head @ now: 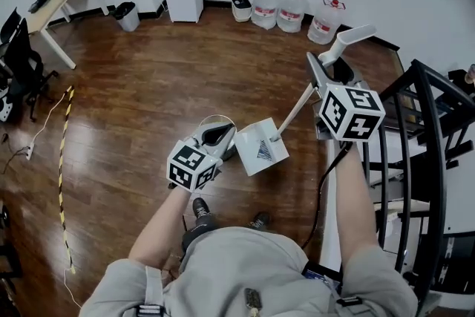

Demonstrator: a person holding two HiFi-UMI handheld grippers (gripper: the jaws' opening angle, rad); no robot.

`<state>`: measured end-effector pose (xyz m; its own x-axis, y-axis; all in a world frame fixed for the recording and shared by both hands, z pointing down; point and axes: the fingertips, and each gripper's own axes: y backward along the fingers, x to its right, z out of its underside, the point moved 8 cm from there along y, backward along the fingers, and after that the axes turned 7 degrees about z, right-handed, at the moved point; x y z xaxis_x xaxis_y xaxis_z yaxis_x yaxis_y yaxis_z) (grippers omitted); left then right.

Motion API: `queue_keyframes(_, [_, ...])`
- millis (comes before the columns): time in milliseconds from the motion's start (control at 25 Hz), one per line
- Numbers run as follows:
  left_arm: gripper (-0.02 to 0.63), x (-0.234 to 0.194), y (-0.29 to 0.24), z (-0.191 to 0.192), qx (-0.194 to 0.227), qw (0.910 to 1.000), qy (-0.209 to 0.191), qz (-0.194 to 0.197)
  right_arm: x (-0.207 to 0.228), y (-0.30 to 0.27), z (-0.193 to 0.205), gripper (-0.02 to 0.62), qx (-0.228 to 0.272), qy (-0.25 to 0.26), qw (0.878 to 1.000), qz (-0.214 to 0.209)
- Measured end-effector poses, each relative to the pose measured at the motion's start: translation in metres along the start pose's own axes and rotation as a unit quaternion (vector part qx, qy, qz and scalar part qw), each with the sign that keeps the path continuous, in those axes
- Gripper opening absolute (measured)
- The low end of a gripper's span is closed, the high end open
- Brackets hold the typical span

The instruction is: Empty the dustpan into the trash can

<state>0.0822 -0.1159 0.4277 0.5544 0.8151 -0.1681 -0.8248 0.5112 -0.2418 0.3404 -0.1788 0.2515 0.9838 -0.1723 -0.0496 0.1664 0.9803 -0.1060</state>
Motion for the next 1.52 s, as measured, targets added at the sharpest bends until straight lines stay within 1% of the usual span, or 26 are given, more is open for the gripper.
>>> queue_keyframes(240, [0.005, -0.041, 0.020, -0.008, 0.010, 0.9999, 0.001, 0.003, -0.037, -0.037, -0.014, 0.217, 0.004, -0.006, 0.999, 0.032])
queue_keyframes(520, [0.005, -0.090, 0.060, 0.003, 0.010, 0.9997, 0.016, 0.016, -0.088, -0.082, -0.016, 0.217, -0.008, -0.005, 0.997, 0.076])
queue_keyframes(680, [0.005, -0.120, 0.079, 0.015, 0.012, 0.9991, 0.028, 0.029, -0.119, -0.105, -0.004, 0.216, -0.028, 0.001, 0.995, 0.097])
queue_keyframes(880, [0.005, -0.147, 0.082, 0.019, 0.019, 0.9982, 0.038, 0.042, -0.143, -0.131, 0.019, 0.216, -0.054, 0.007, 0.991, 0.120])
queue_keyframes(960, [0.005, -0.160, 0.076, 0.018, 0.021, 0.9981, 0.042, 0.039, -0.149, -0.146, 0.025, 0.216, -0.057, 0.017, 0.991, 0.117])
queue_keyframes(1120, [0.005, -0.184, 0.061, 0.009, 0.013, 0.9988, 0.044, 0.016, -0.149, -0.179, 0.024, 0.216, -0.041, 0.035, 0.992, 0.110])
queue_keyframes(1200, [0.005, -0.191, 0.057, 0.003, 0.009, 0.9992, 0.038, 0.006, -0.152, -0.195, 0.026, 0.216, -0.033, 0.046, 0.993, 0.101])
queue_keyframes(1320, [0.005, -0.209, 0.062, -0.006, 0.001, 0.9996, 0.026, -0.009, -0.171, -0.215, 0.026, 0.216, -0.019, 0.060, 0.995, 0.082])
queue_keyframes(1440, [0.005, -0.231, 0.073, -0.009, 0.008, 0.9992, 0.029, -0.024, -0.196, -0.230, 0.026, 0.216, -0.019, 0.067, 0.996, 0.058])
queue_keyframes(1520, [0.005, -0.242, 0.077, -0.008, 0.012, 0.9991, 0.032, -0.023, -0.209, -0.237, 0.027, 0.216, -0.020, 0.074, 0.996, 0.049])
